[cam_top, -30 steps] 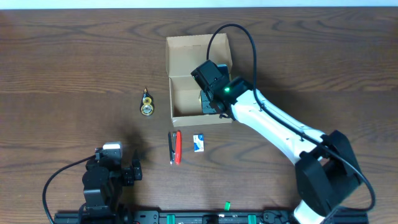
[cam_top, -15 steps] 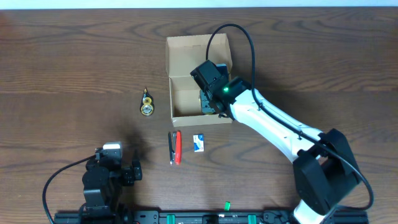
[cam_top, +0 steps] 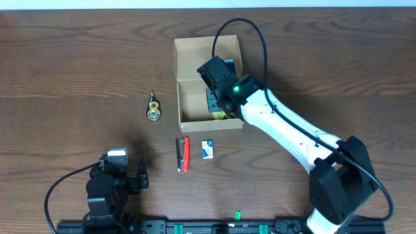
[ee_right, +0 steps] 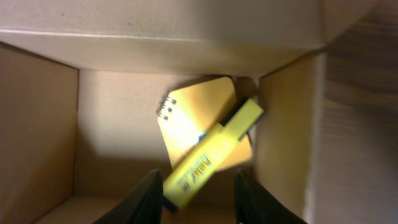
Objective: Pack container
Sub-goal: 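Lower the highlighter into the box and release it, then move the right gripper to the blue-and-white staples box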
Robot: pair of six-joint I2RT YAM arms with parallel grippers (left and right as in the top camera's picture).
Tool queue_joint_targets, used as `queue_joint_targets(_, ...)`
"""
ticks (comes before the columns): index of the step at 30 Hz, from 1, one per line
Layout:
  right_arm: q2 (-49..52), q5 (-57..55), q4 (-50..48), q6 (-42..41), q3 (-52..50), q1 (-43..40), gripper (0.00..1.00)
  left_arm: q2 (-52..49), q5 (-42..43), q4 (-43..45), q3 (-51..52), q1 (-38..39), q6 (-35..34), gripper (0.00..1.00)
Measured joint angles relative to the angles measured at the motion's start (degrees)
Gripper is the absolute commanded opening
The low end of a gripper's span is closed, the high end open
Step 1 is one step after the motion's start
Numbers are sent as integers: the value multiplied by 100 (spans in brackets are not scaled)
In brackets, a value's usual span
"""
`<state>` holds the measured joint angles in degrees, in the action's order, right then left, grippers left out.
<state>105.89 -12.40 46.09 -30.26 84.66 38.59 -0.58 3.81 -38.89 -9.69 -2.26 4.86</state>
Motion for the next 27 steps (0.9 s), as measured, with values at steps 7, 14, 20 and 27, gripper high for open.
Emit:
queue_joint_targets(7,-260,-2,1137,79,566,76,99,0,0,0,0,0,0,95)
queue_joint_targets(14,-896,149,2393,-192,562,417,99,0,0,0,0,0,0,95)
queue_joint_targets(20,-1252,190,2267,-807,-352,1139,99,0,0,2,0,0,-2,95)
queue_joint_targets(27,-1381,238,1121,-1797,-2057,2326,99,0,0,0,0,0,-2,95)
